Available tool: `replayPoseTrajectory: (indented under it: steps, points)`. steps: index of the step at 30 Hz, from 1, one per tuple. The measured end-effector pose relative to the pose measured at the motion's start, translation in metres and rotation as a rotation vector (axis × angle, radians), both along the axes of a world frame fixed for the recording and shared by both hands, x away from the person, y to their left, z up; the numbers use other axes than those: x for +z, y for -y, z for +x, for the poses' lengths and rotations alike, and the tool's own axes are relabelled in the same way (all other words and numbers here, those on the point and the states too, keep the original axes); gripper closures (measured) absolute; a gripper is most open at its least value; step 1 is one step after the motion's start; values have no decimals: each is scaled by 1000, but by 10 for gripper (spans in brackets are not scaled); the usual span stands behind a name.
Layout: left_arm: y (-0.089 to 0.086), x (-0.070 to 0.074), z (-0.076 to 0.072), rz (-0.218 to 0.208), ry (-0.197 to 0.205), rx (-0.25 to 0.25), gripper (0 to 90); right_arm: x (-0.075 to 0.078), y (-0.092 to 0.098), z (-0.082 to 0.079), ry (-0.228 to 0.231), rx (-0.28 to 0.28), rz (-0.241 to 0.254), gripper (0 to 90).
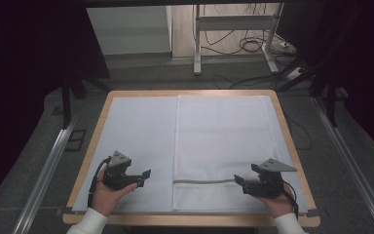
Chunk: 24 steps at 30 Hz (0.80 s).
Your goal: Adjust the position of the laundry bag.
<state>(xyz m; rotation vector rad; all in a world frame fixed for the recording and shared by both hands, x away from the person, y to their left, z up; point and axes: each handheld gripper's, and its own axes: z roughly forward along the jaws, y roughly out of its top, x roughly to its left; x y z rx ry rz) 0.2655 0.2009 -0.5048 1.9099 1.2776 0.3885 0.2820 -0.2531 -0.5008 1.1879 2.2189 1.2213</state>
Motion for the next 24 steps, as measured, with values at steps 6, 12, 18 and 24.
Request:
replayPoseTrajectory:
  steps: [6,12,18,24]
  points:
    - [-3,0,-3,-12,-8,24,136,3,-3,5,-8,1,-3,190]
    - [-3,-2,-6,-9,-13,23,143,1,-5,3,-26,5,-11,171]
    - [-7,0,-11,-18,3,38,147,3,-5,2,-16,-8,-20,171]
    - [-8,5,-9,-21,-6,61,172,1,-4,3,-8,-2,-40,171]
